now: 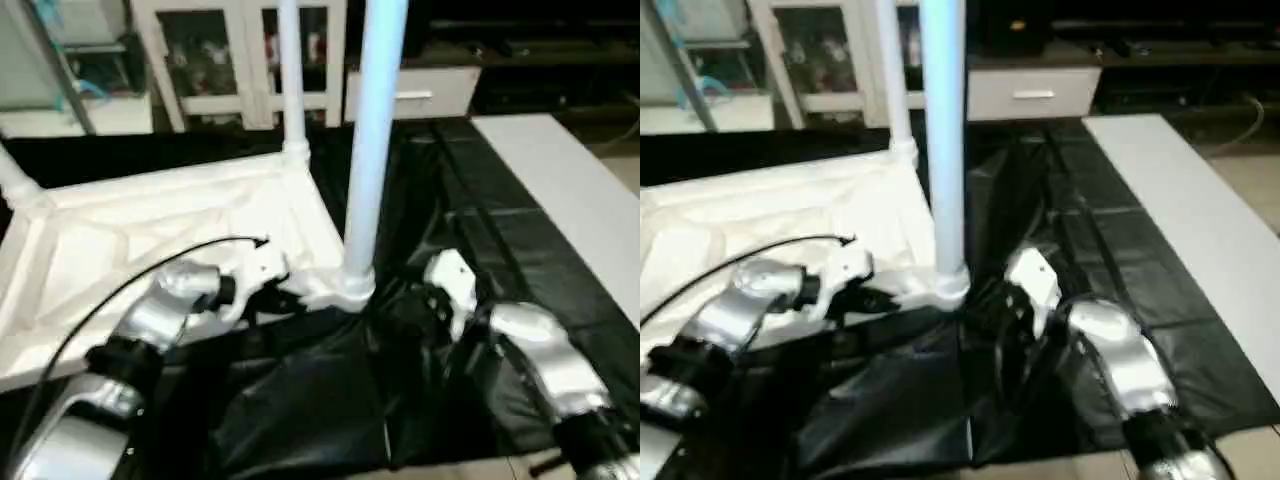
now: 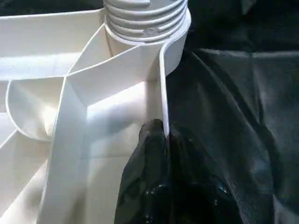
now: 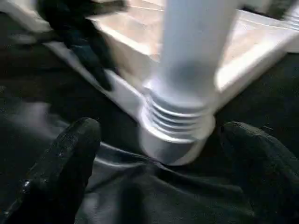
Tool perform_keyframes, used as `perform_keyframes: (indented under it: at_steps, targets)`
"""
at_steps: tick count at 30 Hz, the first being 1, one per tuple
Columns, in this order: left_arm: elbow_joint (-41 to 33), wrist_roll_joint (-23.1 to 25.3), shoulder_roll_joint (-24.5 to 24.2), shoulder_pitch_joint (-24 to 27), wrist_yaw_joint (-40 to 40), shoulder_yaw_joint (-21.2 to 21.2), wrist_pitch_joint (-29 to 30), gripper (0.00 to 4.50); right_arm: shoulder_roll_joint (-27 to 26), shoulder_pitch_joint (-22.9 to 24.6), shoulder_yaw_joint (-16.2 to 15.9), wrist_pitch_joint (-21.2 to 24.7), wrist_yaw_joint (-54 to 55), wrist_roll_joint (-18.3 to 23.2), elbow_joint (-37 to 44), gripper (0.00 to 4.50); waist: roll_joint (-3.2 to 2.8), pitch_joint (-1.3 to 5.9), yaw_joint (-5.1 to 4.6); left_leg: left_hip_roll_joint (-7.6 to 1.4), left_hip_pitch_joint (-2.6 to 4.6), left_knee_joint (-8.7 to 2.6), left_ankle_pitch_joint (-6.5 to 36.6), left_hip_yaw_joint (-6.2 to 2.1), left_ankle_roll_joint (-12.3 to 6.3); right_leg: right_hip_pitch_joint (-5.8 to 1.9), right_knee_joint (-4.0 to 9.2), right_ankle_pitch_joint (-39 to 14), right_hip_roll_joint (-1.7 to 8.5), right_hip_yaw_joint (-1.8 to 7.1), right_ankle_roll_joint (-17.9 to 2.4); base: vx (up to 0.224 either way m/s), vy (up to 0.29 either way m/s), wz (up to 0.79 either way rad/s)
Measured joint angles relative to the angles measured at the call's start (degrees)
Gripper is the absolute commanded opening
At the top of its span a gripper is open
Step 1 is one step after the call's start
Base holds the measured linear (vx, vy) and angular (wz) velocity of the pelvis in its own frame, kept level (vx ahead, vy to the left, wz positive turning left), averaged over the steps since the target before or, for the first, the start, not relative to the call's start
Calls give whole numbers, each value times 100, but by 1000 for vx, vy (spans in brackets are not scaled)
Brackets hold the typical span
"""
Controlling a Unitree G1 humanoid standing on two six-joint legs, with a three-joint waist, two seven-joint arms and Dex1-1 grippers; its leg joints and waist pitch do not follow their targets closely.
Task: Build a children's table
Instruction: Rotate leg to tighten
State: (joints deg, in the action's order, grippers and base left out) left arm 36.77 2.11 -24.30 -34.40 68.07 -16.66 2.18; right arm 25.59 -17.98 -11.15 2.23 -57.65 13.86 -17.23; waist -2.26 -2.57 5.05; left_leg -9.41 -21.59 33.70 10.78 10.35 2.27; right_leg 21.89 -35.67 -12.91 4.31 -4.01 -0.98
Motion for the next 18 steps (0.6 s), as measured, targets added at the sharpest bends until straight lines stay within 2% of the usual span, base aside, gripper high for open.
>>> perform_keyframes:
  at_steps: [10,15,17,18]
  targets:
    - [-117,-32,-27,60,137,-1,-11,0,-471,-710,-82,-74,299,-348,-900,447,3,-1,12,-1,-18,2,0,5,1,11,3,0,0,-1,0,0,0,0]
    - [-127,-68,-22,64,161,-4,-6,0,-578,-903,-113,-51,281,-339,-1105,447,4,-1,32,-1,-29,7,-7,5,-12,16,4,0,1,-3,0,0,0,0]
    - [-127,-71,-19,64,162,-4,-6,0,-612,-902,-113,-49,218,-329,-1129,417,3,-1,31,-1,-32,11,-6,5,-14,17,3,0,1,-3,0,0,0,0]
    - [-127,-71,-20,64,162,-4,-4,0,-626,-903,-111,-48,203,-310,-1139,417,4,-1,29,-1,-32,12,-6,5,-14,17,3,0,1,-3,0,0,0,0]
